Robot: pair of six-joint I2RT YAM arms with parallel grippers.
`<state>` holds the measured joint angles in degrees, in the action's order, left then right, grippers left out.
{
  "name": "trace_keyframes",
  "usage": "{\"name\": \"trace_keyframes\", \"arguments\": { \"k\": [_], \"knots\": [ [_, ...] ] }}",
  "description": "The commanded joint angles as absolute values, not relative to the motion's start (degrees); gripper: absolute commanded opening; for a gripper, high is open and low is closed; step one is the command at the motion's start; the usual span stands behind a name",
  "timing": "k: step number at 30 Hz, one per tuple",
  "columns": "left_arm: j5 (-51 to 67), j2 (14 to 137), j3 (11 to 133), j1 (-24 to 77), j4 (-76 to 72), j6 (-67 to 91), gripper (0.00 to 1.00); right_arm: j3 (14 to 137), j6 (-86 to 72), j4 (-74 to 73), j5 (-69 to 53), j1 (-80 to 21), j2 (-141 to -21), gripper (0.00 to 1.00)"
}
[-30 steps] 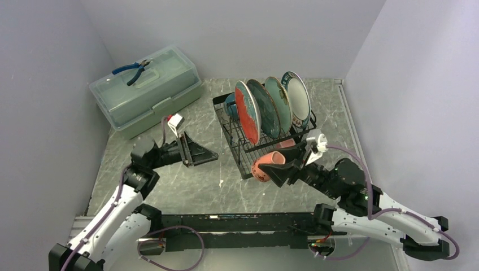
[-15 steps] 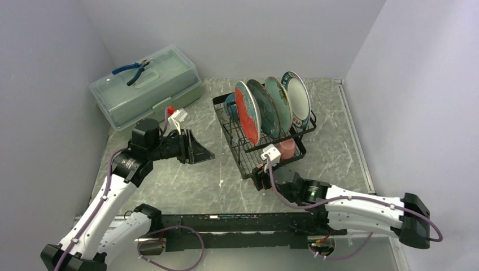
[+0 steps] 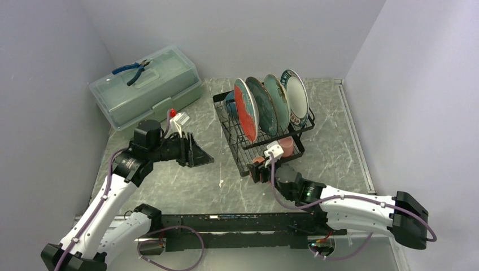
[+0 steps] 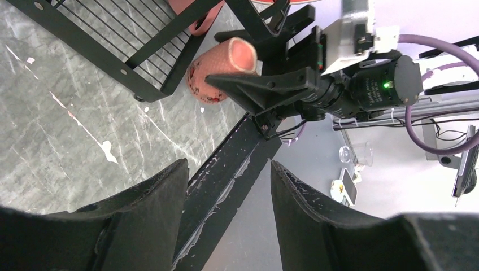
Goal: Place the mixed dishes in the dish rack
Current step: Turn the cup upside down in the dish rack.
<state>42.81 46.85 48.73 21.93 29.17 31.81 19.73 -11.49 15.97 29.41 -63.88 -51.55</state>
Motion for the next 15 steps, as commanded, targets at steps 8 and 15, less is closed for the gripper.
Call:
{"name": "trace_keyframes", "arguments": {
  "k": [8, 15],
  "knots": [
    [45.5, 48.3, 48.9, 21.7, 26.3, 30.1, 0.60, 20.8, -6.6, 31.8, 34.2, -61.5, -49.2, 0.00],
    [45.7, 48.3, 49.4, 21.7, 27.5, 29.1, 0.60, 18.7, -5.7, 45.7, 30.4, -57.4, -55.5, 0.00]
  ]
}}
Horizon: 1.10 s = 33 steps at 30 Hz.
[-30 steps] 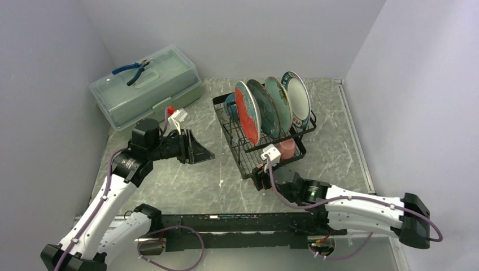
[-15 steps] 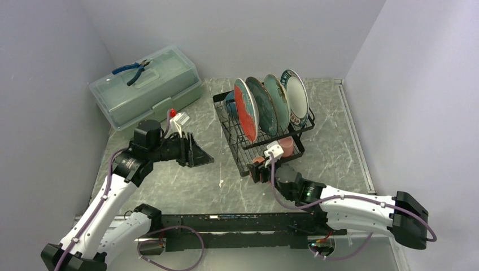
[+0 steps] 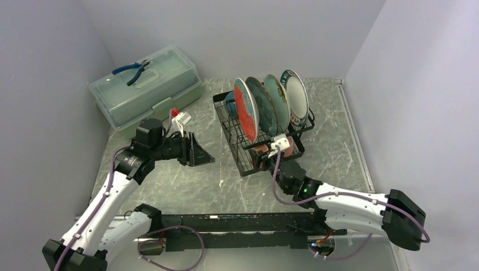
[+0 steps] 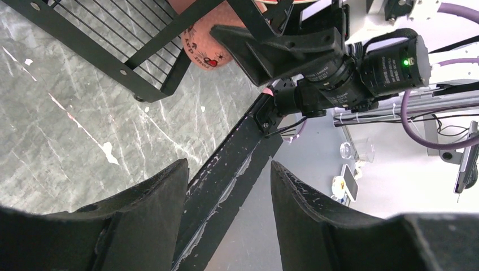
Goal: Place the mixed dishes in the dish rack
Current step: Turn the cup upside down in the dish rack.
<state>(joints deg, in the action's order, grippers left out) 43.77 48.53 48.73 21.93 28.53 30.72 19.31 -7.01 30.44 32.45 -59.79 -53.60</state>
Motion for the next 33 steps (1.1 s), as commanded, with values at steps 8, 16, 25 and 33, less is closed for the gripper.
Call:
{"name": "trace_keyframes", "arguments": {
  "k": [8, 16, 25, 33],
  "knots": [
    [46.4, 48.2, 49.7, 21.7, 28.4, 28.7, 0.60, 17.0, -5.4, 59.0, 26.6, -53.9, -64.8, 0.00],
    [46.9, 47.7, 49.2, 21.7, 28.5, 28.7, 0.60, 15.2, -6.5, 68.1, 26.7, -53.0, -73.2, 0.00],
    [46.9, 47.1, 48.8, 21.7, 29.3, 28.5, 0.60, 10.7, -9.1, 74.6, 28.3, -53.0, -76.4, 0.00],
    [47.4, 46.9, 48.3, 21.7, 28.7, 28.8, 0.60, 11.4, -8.8, 79.3, 30.4, -53.0, -80.8, 0.00]
  ]
}}
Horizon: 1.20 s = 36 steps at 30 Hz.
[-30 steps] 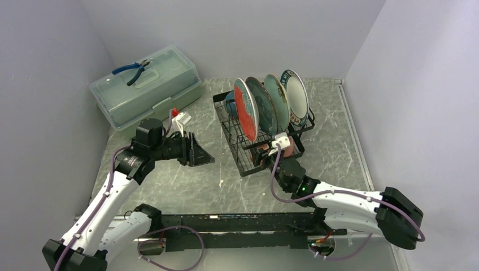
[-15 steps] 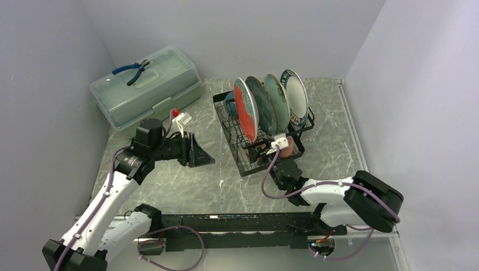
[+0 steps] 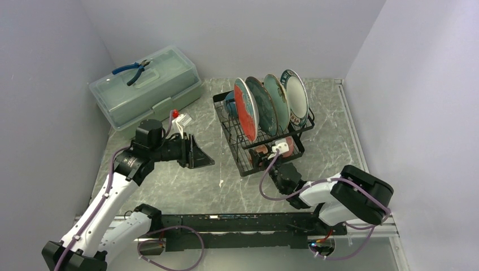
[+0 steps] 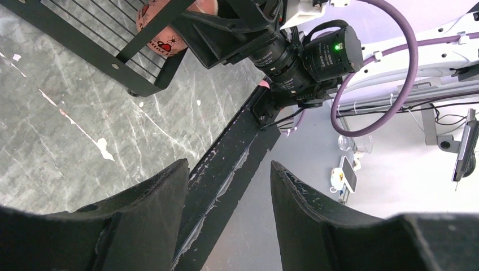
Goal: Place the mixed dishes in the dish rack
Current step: Turn the cup upside down in the dish rack.
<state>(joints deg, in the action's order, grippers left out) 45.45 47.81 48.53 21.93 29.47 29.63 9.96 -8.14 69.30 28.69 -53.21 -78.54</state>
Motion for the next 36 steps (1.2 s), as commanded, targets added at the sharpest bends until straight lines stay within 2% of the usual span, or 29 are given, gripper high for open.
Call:
{"name": "trace_keyframes", "arguments": {
  "k": [1, 14, 25, 36],
  "knots": [
    [47.4, 46.9, 48.3, 21.7, 28.7, 28.8, 0.60, 11.8, -8.1, 80.6, 30.5, -52.9, -81.6, 0.00],
    [47.4, 45.8, 48.8, 21.7, 31.0, 28.1, 0.60, 18.3, -8.8, 82.4, 31.6, -51.6, -89.2, 0.00],
    [47.7, 45.9, 48.2, 21.7, 30.6, 28.3, 0.60, 17.2, -11.4, 89.9, 32.8, -51.6, -98.9, 0.00],
    [48.2, 45.7, 47.2, 21.7, 30.0, 28.9, 0.60, 13.9, -14.6, 89.3, 33.1, -52.3, -99.2, 0.00]
  ]
}}
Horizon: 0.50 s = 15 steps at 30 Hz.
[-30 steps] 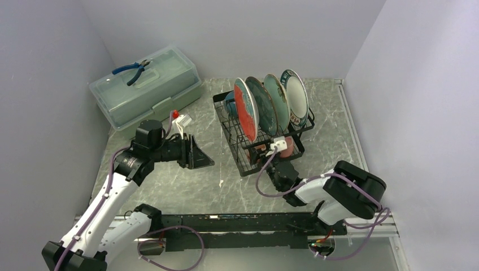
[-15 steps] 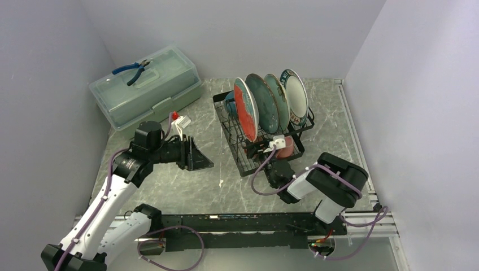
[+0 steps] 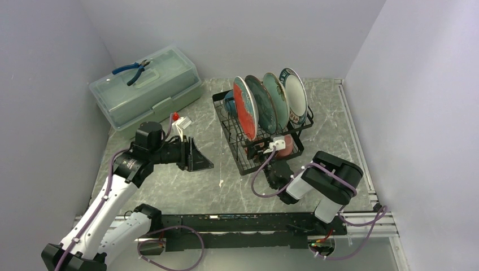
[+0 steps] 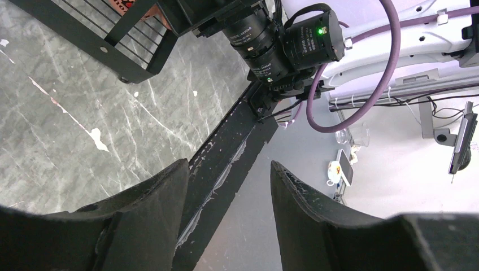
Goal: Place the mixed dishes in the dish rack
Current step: Turn the cup upside down in the dish rack.
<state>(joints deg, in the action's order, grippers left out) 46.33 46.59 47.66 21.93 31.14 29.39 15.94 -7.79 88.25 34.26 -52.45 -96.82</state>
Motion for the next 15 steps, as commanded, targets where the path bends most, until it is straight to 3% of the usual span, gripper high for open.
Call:
{"name": "trace_keyframes", "arguments": {
  "k": [1, 13, 15],
  "knots": [
    [48.2, 45.7, 47.1, 21.7, 30.0, 28.9, 0.60, 13.6, -14.7, 89.4, 33.3, -52.4, -99.5, 0.00],
    [48.7, 45.5, 46.5, 21.7, 29.9, 29.3, 0.60, 13.9, -15.8, 94.0, 36.1, -53.7, -105.2, 0.00],
    [48.7, 45.5, 46.4, 21.7, 29.9, 29.3, 0.60, 14.0, -15.9, 93.7, 37.2, -53.8, -105.1, 0.08]
  ]
}}
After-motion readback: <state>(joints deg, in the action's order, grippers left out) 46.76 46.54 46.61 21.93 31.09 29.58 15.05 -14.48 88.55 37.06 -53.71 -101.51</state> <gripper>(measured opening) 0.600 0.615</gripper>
